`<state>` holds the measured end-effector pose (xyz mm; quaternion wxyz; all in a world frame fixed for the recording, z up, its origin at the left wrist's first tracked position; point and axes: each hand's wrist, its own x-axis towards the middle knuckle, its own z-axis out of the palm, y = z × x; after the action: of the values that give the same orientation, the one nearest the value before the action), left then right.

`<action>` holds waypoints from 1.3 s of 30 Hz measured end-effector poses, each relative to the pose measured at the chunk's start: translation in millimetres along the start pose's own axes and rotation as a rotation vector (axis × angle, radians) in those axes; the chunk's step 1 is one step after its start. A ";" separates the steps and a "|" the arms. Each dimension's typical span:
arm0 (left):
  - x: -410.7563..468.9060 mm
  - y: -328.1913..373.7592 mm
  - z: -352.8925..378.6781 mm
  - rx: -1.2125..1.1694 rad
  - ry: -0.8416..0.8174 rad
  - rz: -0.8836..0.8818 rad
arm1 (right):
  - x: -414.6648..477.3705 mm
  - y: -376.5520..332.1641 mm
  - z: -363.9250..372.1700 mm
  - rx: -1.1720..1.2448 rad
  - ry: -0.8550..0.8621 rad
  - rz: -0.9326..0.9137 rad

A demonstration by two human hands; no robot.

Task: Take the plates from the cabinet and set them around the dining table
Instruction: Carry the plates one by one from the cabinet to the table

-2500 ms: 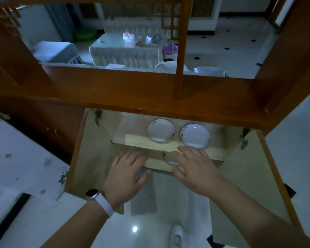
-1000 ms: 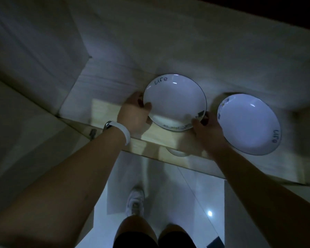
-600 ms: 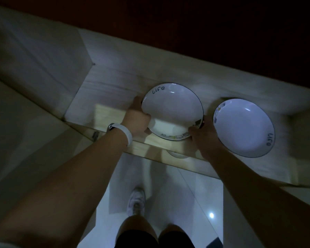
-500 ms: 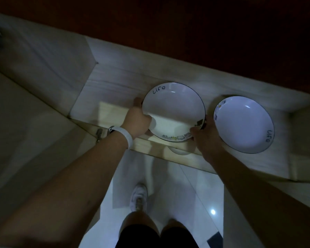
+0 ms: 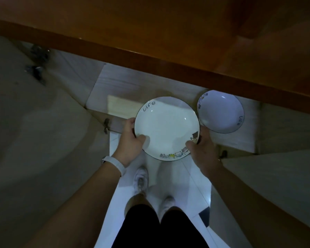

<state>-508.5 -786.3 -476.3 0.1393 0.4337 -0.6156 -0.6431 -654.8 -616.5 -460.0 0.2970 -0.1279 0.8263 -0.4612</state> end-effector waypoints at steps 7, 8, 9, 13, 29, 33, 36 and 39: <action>-102.8 18.9 1.6 -0.149 -0.033 -0.070 | -76.6 -17.9 -43.5 0.015 -0.090 0.043; -116.1 26.3 4.1 -0.154 -0.041 -0.065 | -89.0 -22.4 -51.4 0.034 -0.095 0.066; -129.1 34.2 6.2 -0.156 -0.052 -0.054 | -101.1 -27.4 -59.6 0.054 -0.100 0.079; -172.0 73.5 17.7 -0.123 -0.099 0.022 | -143.4 -48.6 -95.9 0.117 -0.083 0.098; -205.7 237.6 102.3 -0.215 -0.436 0.274 | -224.2 -139.4 -228.2 0.313 0.371 0.020; -203.5 262.2 126.1 -0.176 -0.627 0.280 | -246.0 -142.1 -245.8 0.401 0.508 0.033; -203.6 274.4 139.2 -0.127 -0.735 0.261 | -265.4 -142.3 -247.5 0.430 0.615 0.050; -206.9 279.6 156.6 -0.084 -0.882 0.223 | -290.7 -134.4 -244.6 0.470 0.768 0.077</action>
<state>-600.9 -590.5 -162.2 -0.0502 0.0434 -0.6326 -0.7716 -582.2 -380.5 -141.6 0.0067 0.1546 0.7535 -0.6390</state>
